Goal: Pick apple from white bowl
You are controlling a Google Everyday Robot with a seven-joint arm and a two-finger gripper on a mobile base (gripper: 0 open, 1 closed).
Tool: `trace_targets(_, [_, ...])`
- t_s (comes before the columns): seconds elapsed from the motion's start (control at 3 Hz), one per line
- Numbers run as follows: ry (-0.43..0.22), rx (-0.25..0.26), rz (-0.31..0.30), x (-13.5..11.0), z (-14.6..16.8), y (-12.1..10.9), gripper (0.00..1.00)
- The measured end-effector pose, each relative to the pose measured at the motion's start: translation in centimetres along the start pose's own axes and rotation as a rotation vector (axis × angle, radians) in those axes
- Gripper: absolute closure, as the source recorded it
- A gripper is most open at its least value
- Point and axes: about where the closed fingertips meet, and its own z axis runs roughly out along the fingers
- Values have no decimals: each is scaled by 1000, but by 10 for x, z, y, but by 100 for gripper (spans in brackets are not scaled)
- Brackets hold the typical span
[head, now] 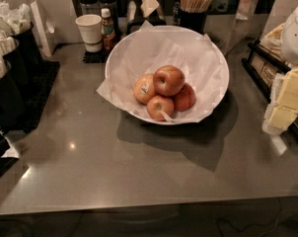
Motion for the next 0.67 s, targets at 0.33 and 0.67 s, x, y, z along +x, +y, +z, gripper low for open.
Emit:
trace_targets(0.33, [-4, 3, -1, -1, 0, -1, 0])
trace_targets(0.67, [-56, -58, -31, -18, 22, -11, 0])
